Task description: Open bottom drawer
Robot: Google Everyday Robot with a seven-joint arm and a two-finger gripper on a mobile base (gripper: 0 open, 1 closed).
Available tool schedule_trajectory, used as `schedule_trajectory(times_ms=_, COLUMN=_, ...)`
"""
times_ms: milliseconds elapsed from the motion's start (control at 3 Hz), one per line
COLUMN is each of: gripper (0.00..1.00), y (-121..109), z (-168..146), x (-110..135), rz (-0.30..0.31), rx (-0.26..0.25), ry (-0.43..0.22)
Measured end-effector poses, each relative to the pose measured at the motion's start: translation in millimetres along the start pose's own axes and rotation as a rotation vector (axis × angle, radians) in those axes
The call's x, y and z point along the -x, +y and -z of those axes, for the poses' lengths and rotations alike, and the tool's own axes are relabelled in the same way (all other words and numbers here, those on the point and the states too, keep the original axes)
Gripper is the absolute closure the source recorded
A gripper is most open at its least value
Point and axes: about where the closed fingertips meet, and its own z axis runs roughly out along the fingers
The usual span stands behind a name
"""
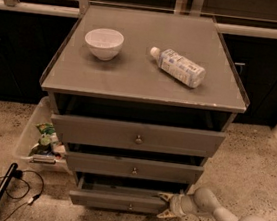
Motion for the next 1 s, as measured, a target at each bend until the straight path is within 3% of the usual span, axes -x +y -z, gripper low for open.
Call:
schedule_trajectory(times_ms=667, gripper=0.88, y=-0.6, z=1.7, x=1.5, rz=0.0, rx=0.0, ry=0.0)
schedule_trajectory(times_ms=1000, gripper=0.86, y=6.0, z=4.6, x=2.9, rz=-0.005, rx=-0.001, ry=-0.002)
